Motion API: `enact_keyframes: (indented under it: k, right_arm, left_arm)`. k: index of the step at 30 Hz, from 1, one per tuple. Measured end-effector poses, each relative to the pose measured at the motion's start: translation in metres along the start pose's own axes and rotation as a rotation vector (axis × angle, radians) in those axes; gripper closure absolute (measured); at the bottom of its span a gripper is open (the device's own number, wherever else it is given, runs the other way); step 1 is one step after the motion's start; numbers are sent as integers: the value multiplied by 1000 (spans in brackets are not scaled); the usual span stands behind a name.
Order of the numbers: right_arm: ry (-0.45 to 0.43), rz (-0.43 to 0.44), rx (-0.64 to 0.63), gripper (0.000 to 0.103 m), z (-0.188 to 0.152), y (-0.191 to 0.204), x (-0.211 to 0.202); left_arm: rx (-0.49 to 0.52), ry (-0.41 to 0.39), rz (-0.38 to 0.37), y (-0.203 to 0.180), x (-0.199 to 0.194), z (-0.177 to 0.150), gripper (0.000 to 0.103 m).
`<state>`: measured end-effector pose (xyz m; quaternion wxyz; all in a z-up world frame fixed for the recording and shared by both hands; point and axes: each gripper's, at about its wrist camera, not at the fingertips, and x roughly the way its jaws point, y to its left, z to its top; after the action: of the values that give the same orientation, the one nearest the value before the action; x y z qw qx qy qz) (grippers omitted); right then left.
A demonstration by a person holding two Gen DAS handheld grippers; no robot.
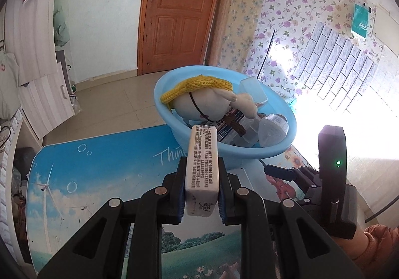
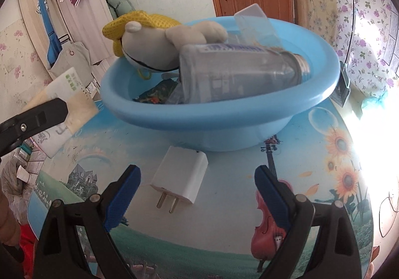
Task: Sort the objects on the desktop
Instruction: 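Grasp the white charger plug with the right tool while the left holds the box, then lift and carry the charger and cream box over the basin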
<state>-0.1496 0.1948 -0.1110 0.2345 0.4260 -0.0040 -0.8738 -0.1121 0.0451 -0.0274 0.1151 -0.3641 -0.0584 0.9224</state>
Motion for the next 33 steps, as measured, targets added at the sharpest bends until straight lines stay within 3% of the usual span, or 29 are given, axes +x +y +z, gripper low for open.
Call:
enact_keyframes:
  k: [5,10,17,25,33]
  right_arm:
    - [29,-37,-48,12,-2,13,13]
    - [42,-29,-54,54,-5,9,16]
    - [34,-12,-4,58,-13,-13,5]
    - [-33,-32,99,61,-16,-55,-31]
    - [-105,-26,153,61,-1,-62,-52]
  left_arm:
    - [5,-1,8,1,-2,-2,84]
    - [-2,3,6,3,-3,-5,84]
    - [3,4,7,-1,-5,-5,84]
    - [20,-18,-3,-10,-13,2,84]
    - [38,-31,-18,-19,-11,12,84]
